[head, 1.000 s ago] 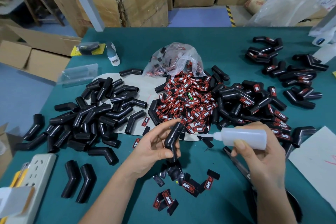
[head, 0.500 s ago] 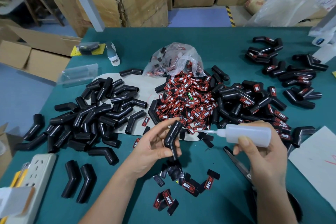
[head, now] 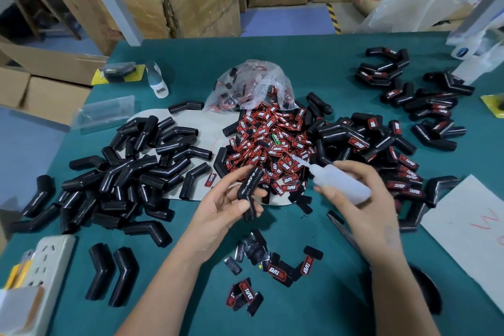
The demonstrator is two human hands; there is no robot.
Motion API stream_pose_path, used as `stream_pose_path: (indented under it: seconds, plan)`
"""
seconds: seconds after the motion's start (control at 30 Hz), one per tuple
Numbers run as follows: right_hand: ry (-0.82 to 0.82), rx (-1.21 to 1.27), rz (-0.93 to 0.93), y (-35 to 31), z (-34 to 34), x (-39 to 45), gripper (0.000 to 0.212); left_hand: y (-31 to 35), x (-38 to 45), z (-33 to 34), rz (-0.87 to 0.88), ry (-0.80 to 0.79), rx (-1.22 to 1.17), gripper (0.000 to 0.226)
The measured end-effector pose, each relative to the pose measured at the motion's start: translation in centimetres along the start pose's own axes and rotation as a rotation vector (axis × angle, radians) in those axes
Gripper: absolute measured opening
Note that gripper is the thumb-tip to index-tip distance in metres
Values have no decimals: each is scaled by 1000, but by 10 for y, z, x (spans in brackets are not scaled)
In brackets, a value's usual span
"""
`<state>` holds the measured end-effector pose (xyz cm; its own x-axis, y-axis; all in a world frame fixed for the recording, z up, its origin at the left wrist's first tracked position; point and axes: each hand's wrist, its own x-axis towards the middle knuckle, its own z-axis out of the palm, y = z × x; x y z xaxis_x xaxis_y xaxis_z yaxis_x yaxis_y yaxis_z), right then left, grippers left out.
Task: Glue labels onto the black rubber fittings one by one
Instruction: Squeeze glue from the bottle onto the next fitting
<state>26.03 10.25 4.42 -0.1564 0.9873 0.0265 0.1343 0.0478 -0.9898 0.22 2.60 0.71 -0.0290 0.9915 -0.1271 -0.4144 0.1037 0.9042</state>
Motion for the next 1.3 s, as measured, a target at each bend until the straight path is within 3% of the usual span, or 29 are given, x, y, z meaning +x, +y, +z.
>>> stream_pose_path:
  seconds: [0.13, 0.4, 0.6, 0.8, 0.87, 0.93, 0.97, 1.03, 1.13, 1.3]
  plan:
    - [-30, -309, -82, 5, 1, 3, 37, -4, 2, -1, 18, 24, 77, 46]
    - [-100, -448, 35, 17, -7, 6, 29, -8, 3, -3, 5, 95, 239, 43]
    - [-30, -447, 56, 19, -9, 9, 29, -8, 3, -3, 42, 157, 315, 44]
    - [30, -456, 55, 19, -8, 7, 46, -11, 4, 3, 64, 211, 358, 45]
    - [234, -374, -108, 12, -4, 1, 45, -10, 4, 4, 67, 233, 362, 42]
    - [465, -443, -551, 8, 3, -9, 26, -10, 5, 3, 65, 249, 372, 39]
    - [464, -474, -744, 10, 10, -16, 18, -11, 5, 2, 62, 257, 380, 37]
    - [265, -572, -818, 14, 33, -22, 21, -12, 6, 2, 66, 275, 401, 35]
    - [-34, -916, -588, 23, 61, -17, 47, -13, 4, 3, 94, 278, 430, 37]
    - [-216, -1230, -338, 23, 70, 1, 68, -11, 3, 2, 131, 275, 461, 35]
